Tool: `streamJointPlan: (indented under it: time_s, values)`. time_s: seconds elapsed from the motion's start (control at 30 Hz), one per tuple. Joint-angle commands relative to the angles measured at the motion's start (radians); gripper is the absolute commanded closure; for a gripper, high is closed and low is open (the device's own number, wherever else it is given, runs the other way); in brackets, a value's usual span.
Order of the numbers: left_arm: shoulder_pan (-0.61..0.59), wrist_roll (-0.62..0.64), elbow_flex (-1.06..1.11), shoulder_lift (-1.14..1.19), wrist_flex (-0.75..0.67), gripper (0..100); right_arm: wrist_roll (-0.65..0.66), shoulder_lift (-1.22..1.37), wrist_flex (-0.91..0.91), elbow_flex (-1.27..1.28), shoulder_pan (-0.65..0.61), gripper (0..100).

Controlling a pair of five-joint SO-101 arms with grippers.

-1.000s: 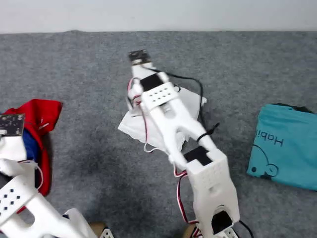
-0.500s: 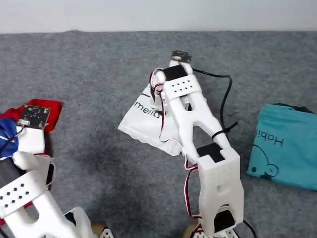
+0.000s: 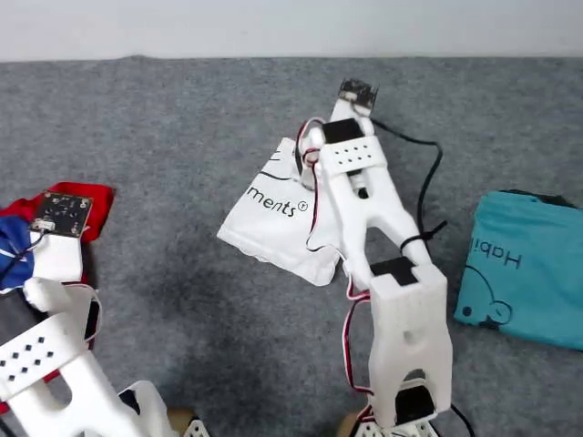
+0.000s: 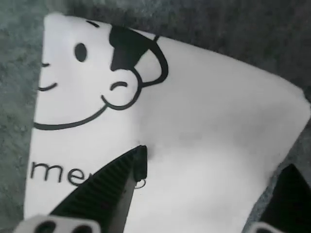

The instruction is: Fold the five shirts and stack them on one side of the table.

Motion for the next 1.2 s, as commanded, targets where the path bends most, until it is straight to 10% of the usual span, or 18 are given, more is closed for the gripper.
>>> streamJointPlan:
  time_s: [0.0, 0.27, 0.5, 1.17]
  values:
    - [0.006, -0.003, -0.007, -0.021, 0.026, 100, -0.009, 0.042, -0.038, -0.052, 0.012, 58.9]
    - [0.006, -0.003, -0.007, -0.021, 0.026, 100, -0.012, 0.170, -0.087, -0.055, 0.012, 63.4]
    - [0.006, -0.003, -0.007, -0.021, 0.026, 100, 0.000, 0.193, -0.079, -0.055, 0.031, 98.7]
    - [0.006, -0.003, -0.012, -0.021, 0.026, 100, 0.353, -0.214, 0.357, -0.097, 0.134, 98.9]
